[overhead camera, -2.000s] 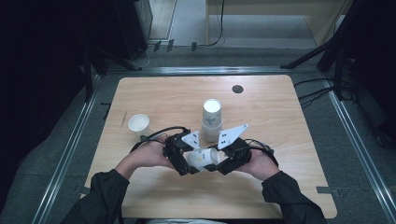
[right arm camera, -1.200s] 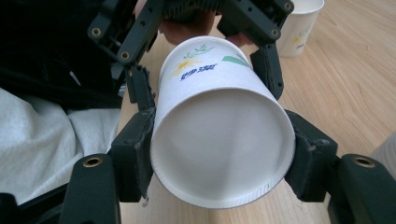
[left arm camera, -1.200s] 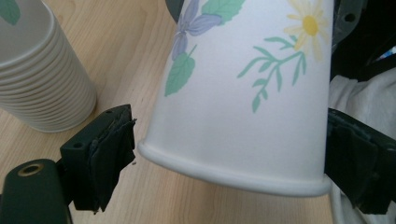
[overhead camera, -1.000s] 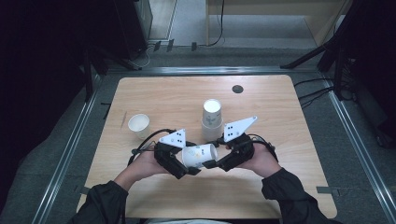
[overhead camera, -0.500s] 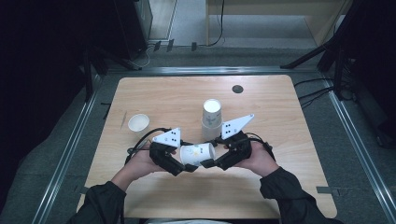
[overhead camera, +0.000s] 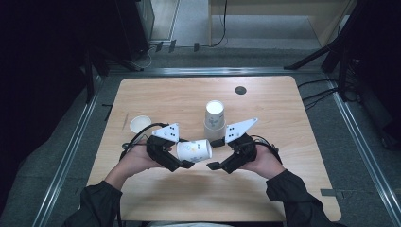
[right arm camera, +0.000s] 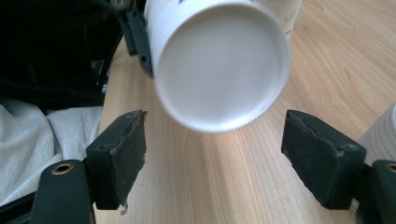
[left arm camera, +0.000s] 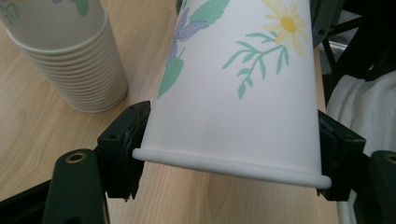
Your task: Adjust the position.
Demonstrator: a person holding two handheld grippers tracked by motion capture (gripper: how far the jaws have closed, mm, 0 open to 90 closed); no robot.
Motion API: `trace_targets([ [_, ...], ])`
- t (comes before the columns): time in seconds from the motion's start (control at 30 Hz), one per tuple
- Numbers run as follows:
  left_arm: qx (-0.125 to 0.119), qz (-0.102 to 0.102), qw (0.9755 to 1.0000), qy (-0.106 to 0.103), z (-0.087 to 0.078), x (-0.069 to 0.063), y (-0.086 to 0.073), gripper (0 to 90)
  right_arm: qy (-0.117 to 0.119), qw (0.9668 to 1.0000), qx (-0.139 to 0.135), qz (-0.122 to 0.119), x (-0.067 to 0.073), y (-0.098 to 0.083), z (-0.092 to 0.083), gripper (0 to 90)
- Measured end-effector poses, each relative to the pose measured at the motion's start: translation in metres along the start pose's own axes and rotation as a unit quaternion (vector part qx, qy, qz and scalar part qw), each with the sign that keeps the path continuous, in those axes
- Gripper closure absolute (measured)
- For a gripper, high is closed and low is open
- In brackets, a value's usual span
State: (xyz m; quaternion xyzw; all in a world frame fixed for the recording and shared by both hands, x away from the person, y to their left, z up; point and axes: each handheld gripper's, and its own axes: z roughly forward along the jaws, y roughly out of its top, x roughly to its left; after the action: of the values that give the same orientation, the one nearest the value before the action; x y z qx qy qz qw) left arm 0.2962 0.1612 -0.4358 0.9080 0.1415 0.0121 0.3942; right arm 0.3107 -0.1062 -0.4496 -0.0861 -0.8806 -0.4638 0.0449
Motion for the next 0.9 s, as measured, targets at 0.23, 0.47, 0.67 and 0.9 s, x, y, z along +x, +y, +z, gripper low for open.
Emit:
trace_targets([
  [0.23,0.037,0.015,0.9991,-0.012,0.002,0.004,0.006,25.1,0.0,0.9995,0.026,-0.016,0.006,-0.006,0.006,24.6],
  [0.47,0.074,0.035,0.9966,-0.011,0.011,0.005,0.014,25.2,-0.016,0.9991,0.037,-0.012,0.006,-0.012,0.006,24.6],
  [0.67,0.107,0.04,0.9934,-0.01,0.019,0.007,0.019,25.2,-0.031,0.999,0.032,-0.005,0.005,-0.016,0.001,24.7],
  [0.9,0.136,0.041,0.9898,-0.01,0.026,0.011,0.021,25.2,-0.041,0.9984,0.037,-0.009,0.005,-0.016,-0.001,24.7],
])
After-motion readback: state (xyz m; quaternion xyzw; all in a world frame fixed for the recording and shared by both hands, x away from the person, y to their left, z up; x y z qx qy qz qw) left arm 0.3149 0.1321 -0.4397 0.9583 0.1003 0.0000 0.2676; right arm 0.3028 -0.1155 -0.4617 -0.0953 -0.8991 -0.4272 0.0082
